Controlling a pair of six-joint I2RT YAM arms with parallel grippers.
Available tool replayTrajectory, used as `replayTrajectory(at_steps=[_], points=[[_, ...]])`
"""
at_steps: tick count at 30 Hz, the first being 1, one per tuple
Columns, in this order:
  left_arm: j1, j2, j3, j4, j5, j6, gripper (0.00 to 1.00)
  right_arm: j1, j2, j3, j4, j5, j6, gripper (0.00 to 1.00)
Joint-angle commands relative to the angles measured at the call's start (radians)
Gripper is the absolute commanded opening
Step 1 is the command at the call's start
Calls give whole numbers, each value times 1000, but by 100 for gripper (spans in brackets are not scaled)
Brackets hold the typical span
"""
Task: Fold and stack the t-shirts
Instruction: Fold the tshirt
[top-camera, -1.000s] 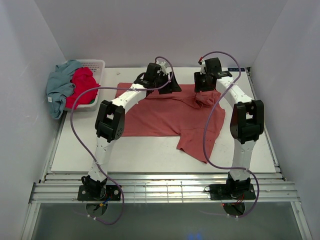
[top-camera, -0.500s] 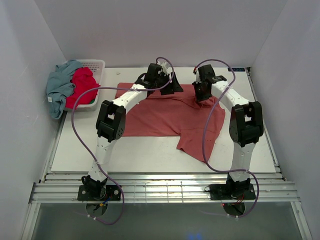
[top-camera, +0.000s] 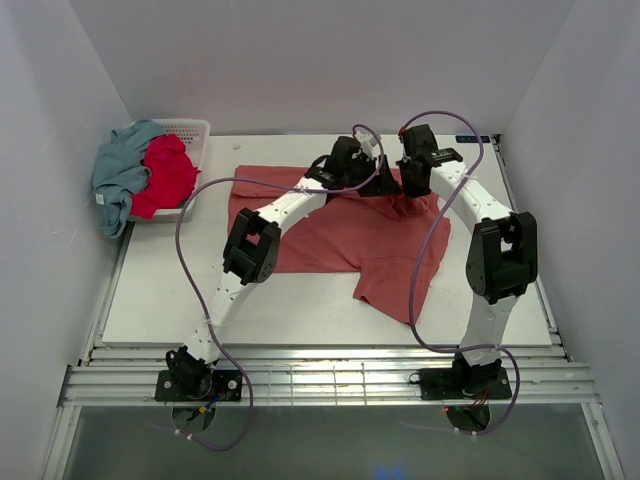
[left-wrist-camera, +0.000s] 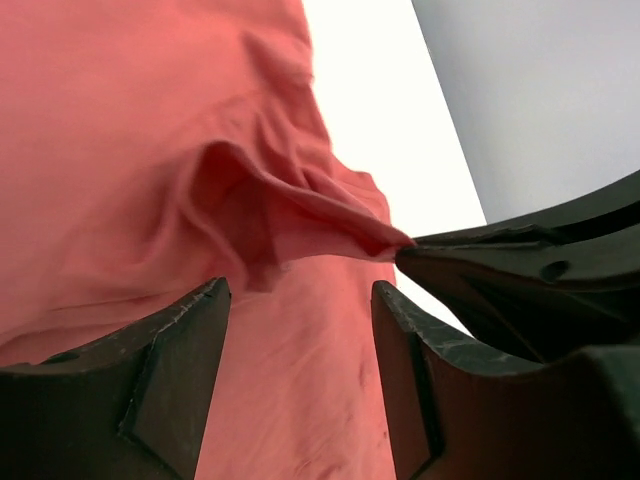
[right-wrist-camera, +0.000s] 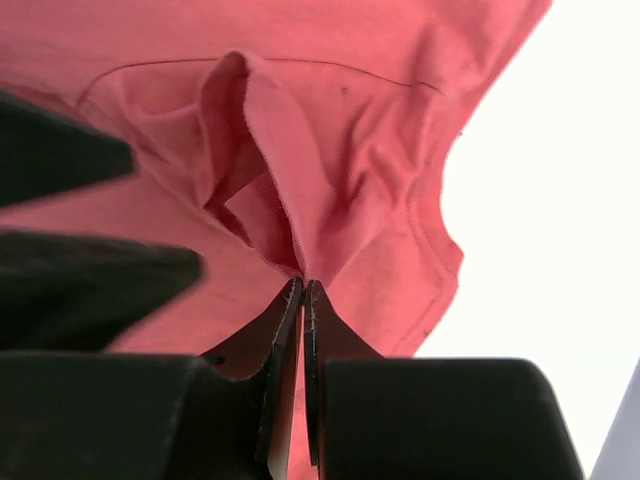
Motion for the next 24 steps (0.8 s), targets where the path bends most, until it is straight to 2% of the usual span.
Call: replayTrajectory(at_steps=[1,5,7,17,24], points=[[-39,20,44,50,59,-20,67,1,-39,-19,-28,109,13,8],[-70,8,-1,58,36,43,58,-1,-36,-32,-29,114,23,8],[-77,-3,-46,58,8,67,57,-1,-31,-30,-29,112,28,8],[-113,-2,-77,-19,-128,172,57,-5,-53,-26,-39,130,36,8],[-120,-14,-80,-16,-210,213,57,-10,-56,-43,-41,121,37,8]])
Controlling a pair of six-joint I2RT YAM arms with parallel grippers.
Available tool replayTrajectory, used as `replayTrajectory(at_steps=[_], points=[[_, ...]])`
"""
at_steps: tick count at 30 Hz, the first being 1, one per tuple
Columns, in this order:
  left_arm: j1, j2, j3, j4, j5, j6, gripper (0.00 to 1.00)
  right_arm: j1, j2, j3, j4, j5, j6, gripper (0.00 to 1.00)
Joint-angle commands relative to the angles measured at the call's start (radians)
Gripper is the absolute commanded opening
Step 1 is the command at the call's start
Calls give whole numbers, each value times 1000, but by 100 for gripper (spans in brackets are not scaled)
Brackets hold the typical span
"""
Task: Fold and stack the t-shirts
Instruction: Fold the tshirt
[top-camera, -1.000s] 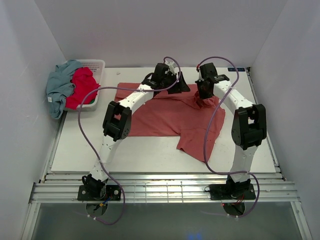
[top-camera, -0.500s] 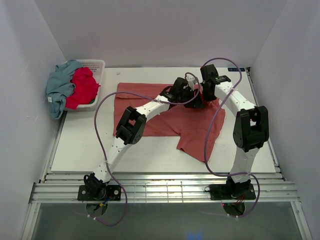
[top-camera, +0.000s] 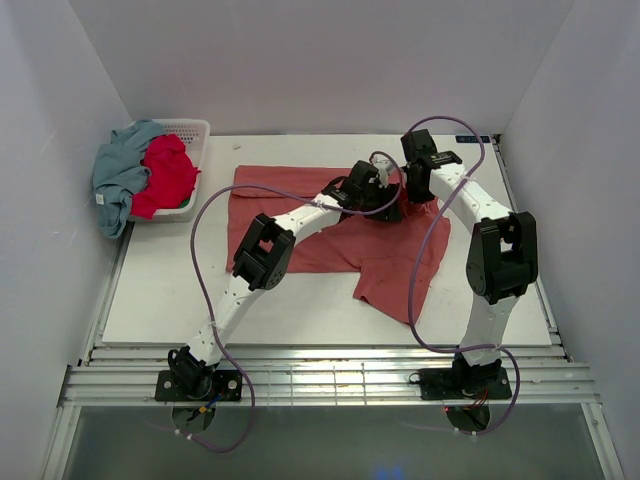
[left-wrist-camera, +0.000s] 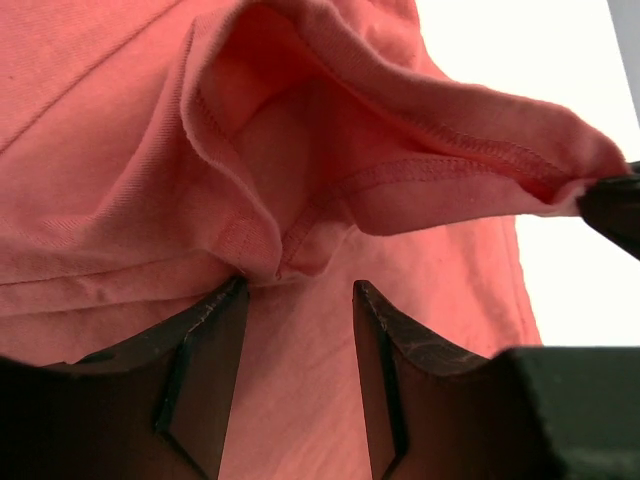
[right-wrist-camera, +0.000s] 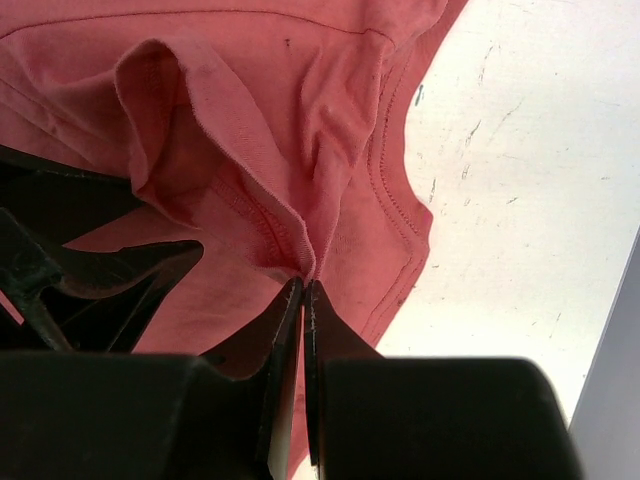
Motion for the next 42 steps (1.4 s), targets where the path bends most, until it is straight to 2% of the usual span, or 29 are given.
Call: replayTrajectory(at_steps=[1,9,14,15,22,30,42], points=[[-11,-70,-2,-4,-68,46,57,-6,-48,-9,-1,14,12,8],[-11,-42,27,5,-105,48,61,-12,-44,-4,1,4,6,8],[-11,-33,39,11,-152,64,59,-15,-36,-3,2,-7,4,8],[-11,-31,40,8,-160,66,58,-17,-38,-4,4,-6,4,8],[-11,-30,25,7,-205,74,29,-20,-35,-7,7,-6,3,8],[-11,-70,-4,10,-222,78,19,-21,-38,-37,10,1,3,8],[-11,-332,-329,28,-235,86,16,-21,-99,-138,-36,79,33,8]])
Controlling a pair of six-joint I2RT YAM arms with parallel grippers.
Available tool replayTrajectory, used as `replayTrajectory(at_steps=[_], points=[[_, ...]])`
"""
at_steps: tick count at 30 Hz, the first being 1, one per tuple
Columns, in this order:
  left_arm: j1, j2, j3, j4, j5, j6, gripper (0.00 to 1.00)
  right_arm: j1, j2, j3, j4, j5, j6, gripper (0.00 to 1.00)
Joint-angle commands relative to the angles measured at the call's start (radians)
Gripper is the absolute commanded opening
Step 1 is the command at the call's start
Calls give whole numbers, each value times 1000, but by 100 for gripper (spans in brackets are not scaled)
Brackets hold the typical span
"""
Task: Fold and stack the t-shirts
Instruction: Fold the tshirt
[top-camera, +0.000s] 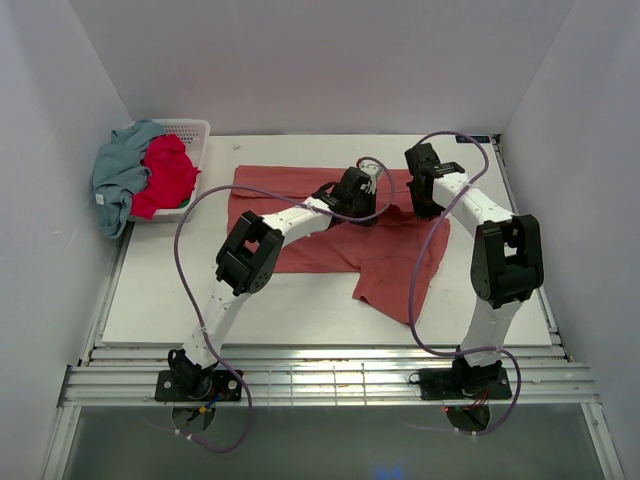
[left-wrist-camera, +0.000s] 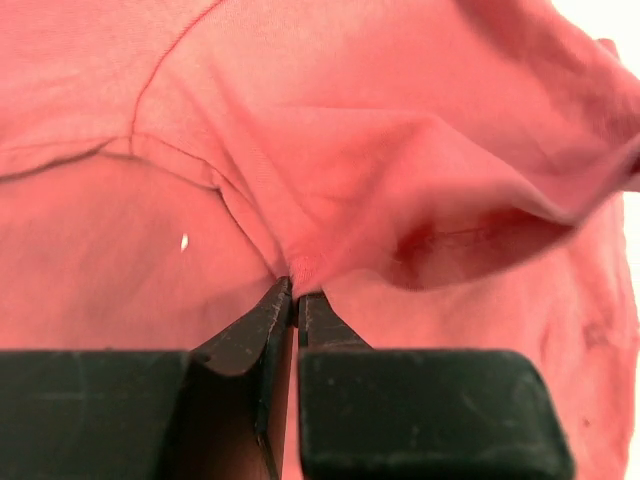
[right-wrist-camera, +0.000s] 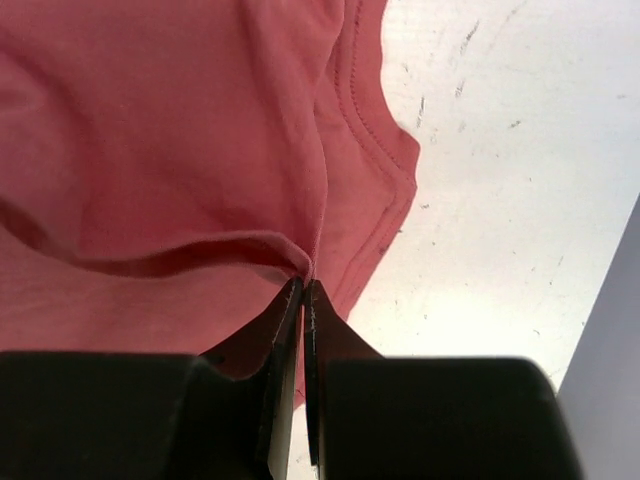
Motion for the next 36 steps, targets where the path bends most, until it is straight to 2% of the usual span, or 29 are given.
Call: replayTrajectory(at_steps=[1,11,14,15,17,18,20,21,22,24,27,28,29,30,31,32,33,35,36], points=[[-2,-151,-41,7,1,11,16,-4,-64,-12,-27,56,23,8],[-2,-149,-39,-45,72,26,16,-4,-23,19,-135,76,34,8],[-5,-146,-44,-63,100,41,20,-4,-2,20,-159,68,34,8],[-5,-147,-45,-66,104,47,28,-4,5,22,-167,61,37,9],[-11,-149,-55,-82,101,64,36,-2,23,25,-190,53,40,18],[-13,-156,-61,-83,101,70,45,-2,26,26,-194,41,42,35],[-16,-167,-81,-82,92,73,62,-2,25,26,-198,38,42,45],[-16,-173,-84,-83,91,81,66,-2,22,32,-198,36,42,52],[-14,-188,-90,-83,89,81,70,-2,19,42,-204,38,43,55],[-14,-210,-105,-83,77,81,71,-2,12,74,-213,48,45,57],[-16,-257,-128,-85,26,73,65,-2,6,108,-195,48,42,58],[-14,-264,-128,-85,9,72,58,-2,11,126,-170,45,38,57],[-14,-262,-122,-83,-7,73,45,-2,23,135,-158,44,35,56],[-14,-258,-101,-86,-33,76,37,-4,35,146,-144,38,34,47],[-16,-247,-82,-95,-44,76,21,-5,58,170,-123,38,37,38],[-14,-225,-62,-101,-60,72,14,-5,72,178,-109,35,35,30],[-14,-215,-26,-111,-64,66,8,-7,81,184,-90,15,34,17],[-14,-187,5,-112,-66,44,2,-11,106,195,-31,-13,23,12],[-16,-178,39,-111,-60,41,3,-13,112,194,-6,-51,17,12]])
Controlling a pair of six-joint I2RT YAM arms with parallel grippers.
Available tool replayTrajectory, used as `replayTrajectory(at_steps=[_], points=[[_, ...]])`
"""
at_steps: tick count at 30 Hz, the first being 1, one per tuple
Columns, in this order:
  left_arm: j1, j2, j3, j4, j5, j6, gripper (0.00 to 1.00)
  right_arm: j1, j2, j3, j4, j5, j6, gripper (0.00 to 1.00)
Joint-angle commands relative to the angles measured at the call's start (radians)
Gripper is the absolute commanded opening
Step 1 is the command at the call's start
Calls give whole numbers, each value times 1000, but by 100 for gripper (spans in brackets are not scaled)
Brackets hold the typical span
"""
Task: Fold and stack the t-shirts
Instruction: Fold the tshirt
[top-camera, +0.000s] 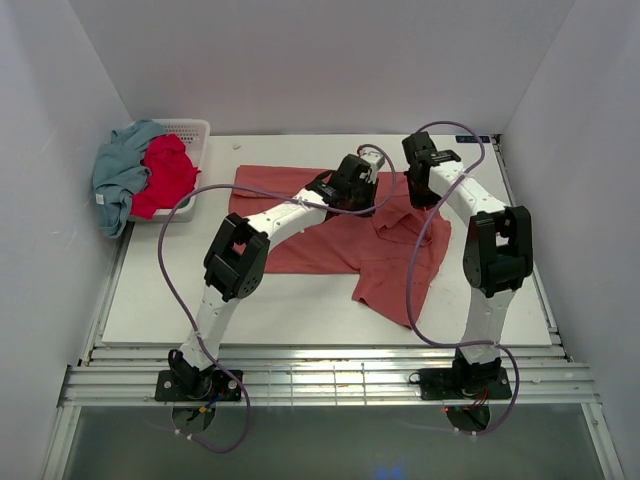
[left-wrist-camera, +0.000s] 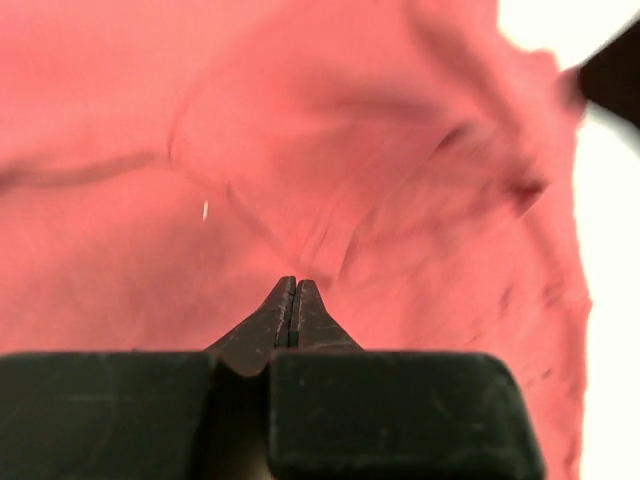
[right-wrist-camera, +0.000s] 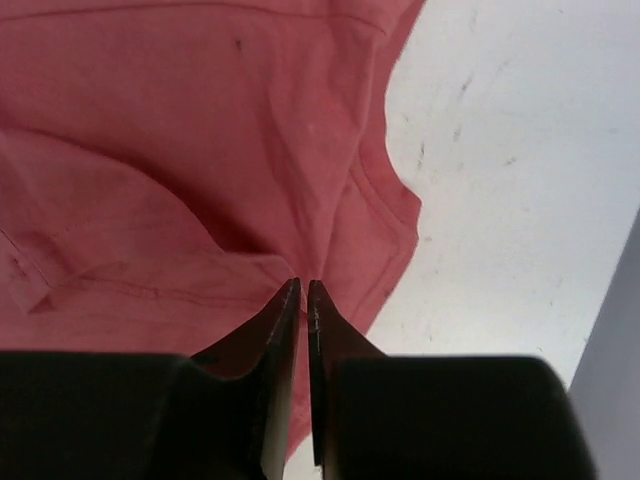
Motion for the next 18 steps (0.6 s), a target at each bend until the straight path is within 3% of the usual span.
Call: replayTrajectory(at_steps=[1,3,6,13,18], points=[[-6,-17,107,3,-29,-19,6,-13,49,32,113,-78,-19,14],[-6,1,147,1,-31,-26,24,-19,73,37,179,-131,-31,19],[-5,14,178,6,-34,-23,33,-27,116,60,241,-172,-36,20],[-1,12,146,40,23,-35,31,-33,164,101,284,-213,-53,20],[0,24,135,61,37,-44,32,-38,184,104,264,-326,-60,20]])
